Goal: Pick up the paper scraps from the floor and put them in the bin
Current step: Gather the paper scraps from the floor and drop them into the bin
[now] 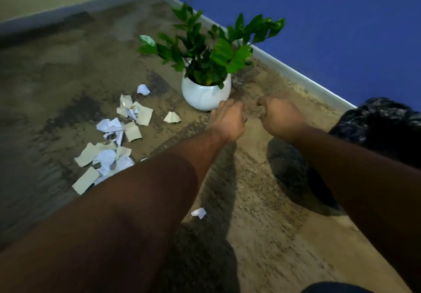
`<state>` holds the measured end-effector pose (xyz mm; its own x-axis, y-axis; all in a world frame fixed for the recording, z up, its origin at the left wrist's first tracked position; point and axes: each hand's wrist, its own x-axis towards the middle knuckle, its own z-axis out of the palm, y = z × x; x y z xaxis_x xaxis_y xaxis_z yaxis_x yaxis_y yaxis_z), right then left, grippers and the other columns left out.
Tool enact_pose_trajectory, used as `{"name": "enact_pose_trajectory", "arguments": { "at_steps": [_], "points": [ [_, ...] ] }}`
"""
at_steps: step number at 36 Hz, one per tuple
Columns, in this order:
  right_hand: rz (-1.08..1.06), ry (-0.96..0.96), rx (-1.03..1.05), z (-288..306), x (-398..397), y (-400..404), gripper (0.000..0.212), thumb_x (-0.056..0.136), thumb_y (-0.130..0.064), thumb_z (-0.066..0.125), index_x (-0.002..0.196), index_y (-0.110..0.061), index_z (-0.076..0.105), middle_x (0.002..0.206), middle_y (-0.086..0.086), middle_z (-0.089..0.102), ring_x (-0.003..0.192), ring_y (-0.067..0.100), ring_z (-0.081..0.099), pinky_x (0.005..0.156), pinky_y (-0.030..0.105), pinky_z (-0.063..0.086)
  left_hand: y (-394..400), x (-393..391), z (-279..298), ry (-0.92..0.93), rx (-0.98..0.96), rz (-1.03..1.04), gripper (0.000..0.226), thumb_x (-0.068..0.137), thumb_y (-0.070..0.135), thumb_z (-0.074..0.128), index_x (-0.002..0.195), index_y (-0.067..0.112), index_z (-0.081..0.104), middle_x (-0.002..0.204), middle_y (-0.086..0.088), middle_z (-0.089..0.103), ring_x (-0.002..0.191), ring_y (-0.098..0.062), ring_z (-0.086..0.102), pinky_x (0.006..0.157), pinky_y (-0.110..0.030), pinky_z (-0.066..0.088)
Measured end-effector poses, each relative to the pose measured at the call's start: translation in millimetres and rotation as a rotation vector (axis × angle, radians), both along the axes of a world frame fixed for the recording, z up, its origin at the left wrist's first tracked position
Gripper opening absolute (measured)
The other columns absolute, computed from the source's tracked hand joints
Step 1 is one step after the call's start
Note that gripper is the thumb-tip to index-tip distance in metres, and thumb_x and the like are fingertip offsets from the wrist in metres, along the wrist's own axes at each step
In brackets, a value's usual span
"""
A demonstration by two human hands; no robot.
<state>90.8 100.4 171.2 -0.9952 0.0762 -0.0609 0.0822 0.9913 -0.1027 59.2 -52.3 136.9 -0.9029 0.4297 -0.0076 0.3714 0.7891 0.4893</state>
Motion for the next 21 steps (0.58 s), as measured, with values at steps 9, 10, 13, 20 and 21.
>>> {"name": "enact_pose_trajectory", "arguments": {
  "at_steps": [9, 10, 13, 20, 21],
  "points": [
    [0.196, -0.173, -0.113, -38, -52, -116, 0.044, 0.087, -0.013, 0.058, 0.131, -0.008, 0.057, 0.128, 0.021, 0.055, 0.117, 0.037, 0.056, 0.097, 0.037, 0.048, -123, -19, -51, -0.183, -0.208, 0.21, 0.062, 0.09, 0.041, 0.06, 0.144, 0.018, 0.039, 0.151, -0.012, 0.035, 0.142, -0.036, 0.029, 0.115, -0.051, 0.03],
    [0.209, -0.188, -0.122, -42, -56, -130, 0.043, 0.088, -0.014, 0.059, 0.13, -0.006, 0.058, 0.127, 0.021, 0.056, 0.116, 0.037, 0.056, 0.096, 0.037, 0.049, -138, -22, -53, -0.189, -0.248, 0.206, 0.064, 0.089, 0.042, 0.061, 0.144, 0.019, 0.037, 0.152, -0.013, 0.033, 0.142, -0.036, 0.028, 0.116, -0.051, 0.029],
    [0.247, -0.234, -0.161, -57, -63, -171, 0.042, 0.089, -0.016, 0.061, 0.129, -0.005, 0.06, 0.129, 0.018, 0.059, 0.116, 0.035, 0.058, 0.099, 0.037, 0.049, -181, -35, -55, -0.186, -0.331, 0.192, 0.074, 0.087, 0.044, 0.063, 0.148, 0.018, 0.031, 0.152, -0.016, 0.032, 0.141, -0.039, 0.03, 0.114, -0.051, 0.031],
    [0.309, -0.287, -0.25, -87, -67, -254, 0.032, 0.089, -0.013, 0.06, 0.121, -0.006, 0.063, 0.122, 0.017, 0.063, 0.113, 0.034, 0.061, 0.095, 0.036, 0.051, -264, -55, -56, -0.228, -0.486, 0.17, 0.079, 0.082, 0.046, 0.069, 0.146, 0.015, 0.034, 0.147, -0.016, 0.036, 0.139, -0.038, 0.033, 0.108, -0.053, 0.038],
    [0.32, -0.284, -0.267, -91, -66, -264, 0.033, 0.088, -0.013, 0.061, 0.12, -0.006, 0.064, 0.12, 0.016, 0.064, 0.111, 0.034, 0.062, 0.091, 0.035, 0.052, -274, -56, -58, -0.231, -0.5, 0.158, 0.081, 0.081, 0.047, 0.069, 0.147, 0.015, 0.033, 0.149, -0.017, 0.036, 0.14, -0.037, 0.032, 0.111, -0.051, 0.035]
  ]
}}
